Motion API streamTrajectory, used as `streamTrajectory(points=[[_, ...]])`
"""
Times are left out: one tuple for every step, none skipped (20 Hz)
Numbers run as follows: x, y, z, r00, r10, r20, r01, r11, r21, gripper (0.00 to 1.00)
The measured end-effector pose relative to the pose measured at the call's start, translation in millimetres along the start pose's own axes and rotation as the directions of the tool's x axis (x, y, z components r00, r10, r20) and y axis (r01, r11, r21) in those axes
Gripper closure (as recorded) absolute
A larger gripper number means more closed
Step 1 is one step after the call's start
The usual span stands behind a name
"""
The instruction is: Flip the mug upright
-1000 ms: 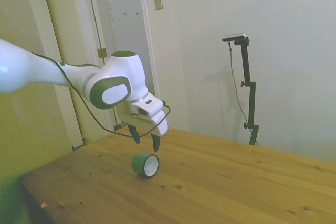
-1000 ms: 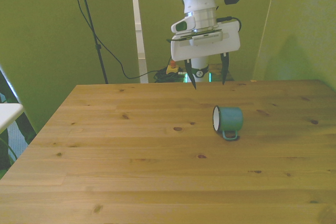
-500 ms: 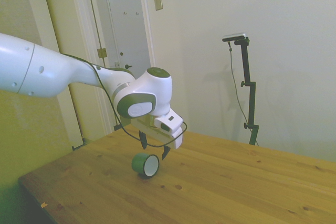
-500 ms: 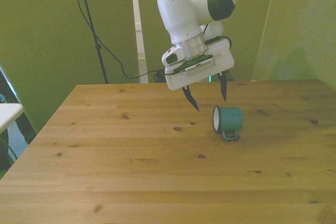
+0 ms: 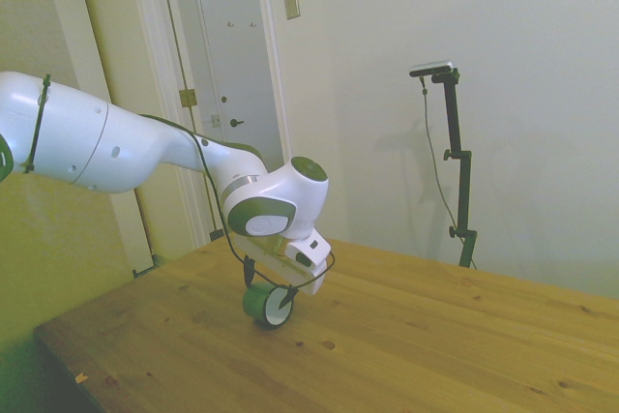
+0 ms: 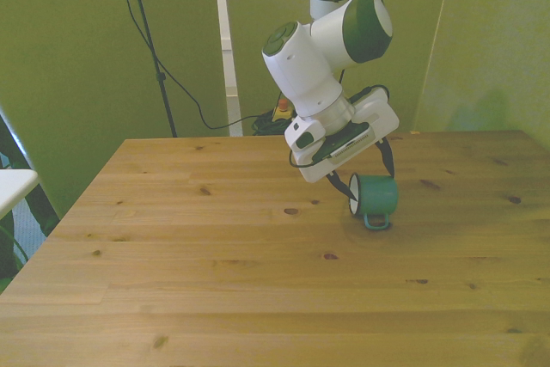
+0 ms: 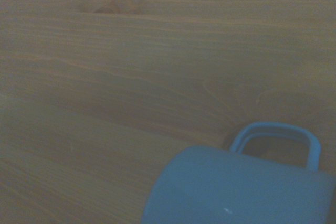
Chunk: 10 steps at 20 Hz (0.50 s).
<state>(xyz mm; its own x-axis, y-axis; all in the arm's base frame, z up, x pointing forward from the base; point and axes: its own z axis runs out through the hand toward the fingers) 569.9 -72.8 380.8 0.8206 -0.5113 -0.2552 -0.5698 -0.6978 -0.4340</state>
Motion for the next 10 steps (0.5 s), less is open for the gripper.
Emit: streamTrajectory(points=[[0,0,0,1.0,-0.001,0.0,0.001,1.0,0.0,0.0],[0,0,0,1.0,-0.008,0.001,0.008,1.0,0.0,0.0],[0,-1,-1,1.0,-0.021,0.004,0.021,1.0,0.006,0.0],[0,-2,-2,0.999,-0.035,0.013,0.035,0.999,0.021,0.0],[0,-2,-4,0.999,-0.048,0.023,0.047,0.998,0.04,0.0],[0,0,-7,0.998,-0.058,0.034,0.056,0.997,0.056,0.0],[1,3,-10,0.997,-0.066,0.045,0.062,0.995,0.072,0.0],[2,7,-13,0.996,-0.07,0.058,0.065,0.994,0.093,0.0],[3,11,-15,0.995,-0.074,0.072,0.066,0.992,0.111,0.0],[4,16,-16,0.993,-0.074,0.087,0.062,0.989,0.132,0.0]])
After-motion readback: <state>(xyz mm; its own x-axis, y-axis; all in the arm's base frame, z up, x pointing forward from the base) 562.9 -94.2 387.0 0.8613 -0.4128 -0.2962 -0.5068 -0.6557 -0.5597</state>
